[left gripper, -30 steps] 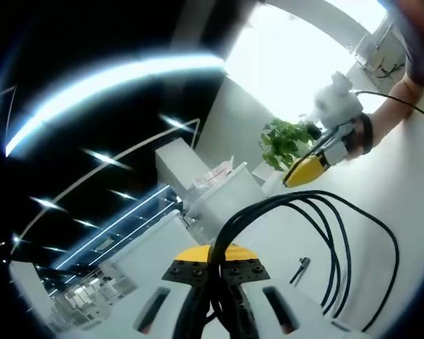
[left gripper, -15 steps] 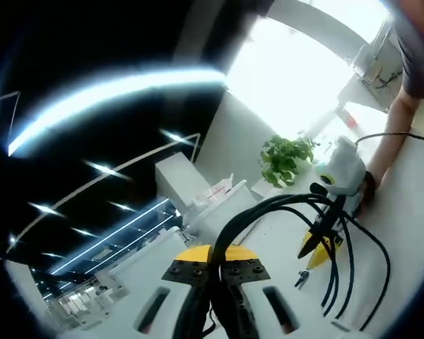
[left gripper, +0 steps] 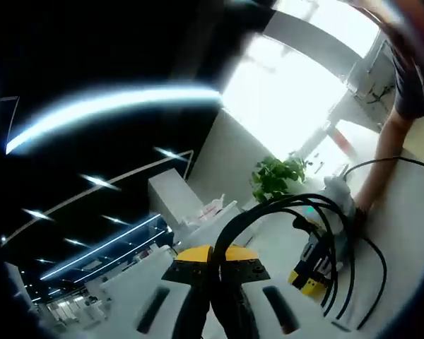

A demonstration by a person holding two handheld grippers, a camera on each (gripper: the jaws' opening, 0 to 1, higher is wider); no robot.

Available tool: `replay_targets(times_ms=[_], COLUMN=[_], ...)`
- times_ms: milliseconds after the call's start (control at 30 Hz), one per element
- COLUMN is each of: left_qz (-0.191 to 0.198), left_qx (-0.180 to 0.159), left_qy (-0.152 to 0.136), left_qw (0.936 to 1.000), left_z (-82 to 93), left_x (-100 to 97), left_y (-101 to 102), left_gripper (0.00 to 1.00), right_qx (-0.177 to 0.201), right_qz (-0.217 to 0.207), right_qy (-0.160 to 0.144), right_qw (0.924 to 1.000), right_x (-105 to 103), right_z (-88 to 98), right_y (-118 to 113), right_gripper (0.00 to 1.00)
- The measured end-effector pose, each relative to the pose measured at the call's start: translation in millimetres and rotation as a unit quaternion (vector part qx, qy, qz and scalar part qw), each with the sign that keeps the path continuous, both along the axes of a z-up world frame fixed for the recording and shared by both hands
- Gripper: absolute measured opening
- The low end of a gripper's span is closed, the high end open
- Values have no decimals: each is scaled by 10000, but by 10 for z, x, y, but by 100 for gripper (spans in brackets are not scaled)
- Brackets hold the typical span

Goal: Coil the Type-C to USB data cable on the desktop and secure it with Velcro straps.

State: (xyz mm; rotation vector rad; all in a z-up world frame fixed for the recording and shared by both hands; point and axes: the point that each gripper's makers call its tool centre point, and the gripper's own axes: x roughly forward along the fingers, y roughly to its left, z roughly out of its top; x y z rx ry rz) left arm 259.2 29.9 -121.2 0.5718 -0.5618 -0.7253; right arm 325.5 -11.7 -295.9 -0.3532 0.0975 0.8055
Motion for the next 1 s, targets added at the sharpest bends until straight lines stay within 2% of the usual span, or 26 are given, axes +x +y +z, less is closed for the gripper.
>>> replay_targets(times_ms=[33,67,133,267,333,400,500,700,1000], left_qz=[-23,-46,-66,-55,-25,-8,-49,-128,-201], left_qx=[-2,-1,16,54,58,27,-70,-169,-221], left_qy=[-29,-66,-109,-100,-96,-98,-120,-238,-371], left_qw=[10000,10000,9999,9999,9999,9999,9999,9995,9989], left_z=[10,6,5,-12,-9,9,51,125,150], left_x=[-14,67,104,154,160,150,116,28,68], left_y=[-14,17,24,32,50,67,69,22,0], left_gripper=[5,5,5,5,5,5,5,5,5], right_qx=[-2,-24,-59,-185,-187,-8,86,62,-60], right_qz=[-30,-85,-129,-214,-224,-133,-98,-90,-146], right_qy=[14,14,1,-61,-60,28,128,230,217], right_qw=[10000,10000,9999,9996,9996,9999,9998,9997,9996], right_x=[6,17,28,53,53,22,3,-9,8], right_z=[-5,-8,-12,-20,-14,13,5,-29,-38], right_y=[-8,-20,-37,-80,-95,-75,-58,-48,-49], right_gripper=[13,11,9,3,4,4,10,9,3])
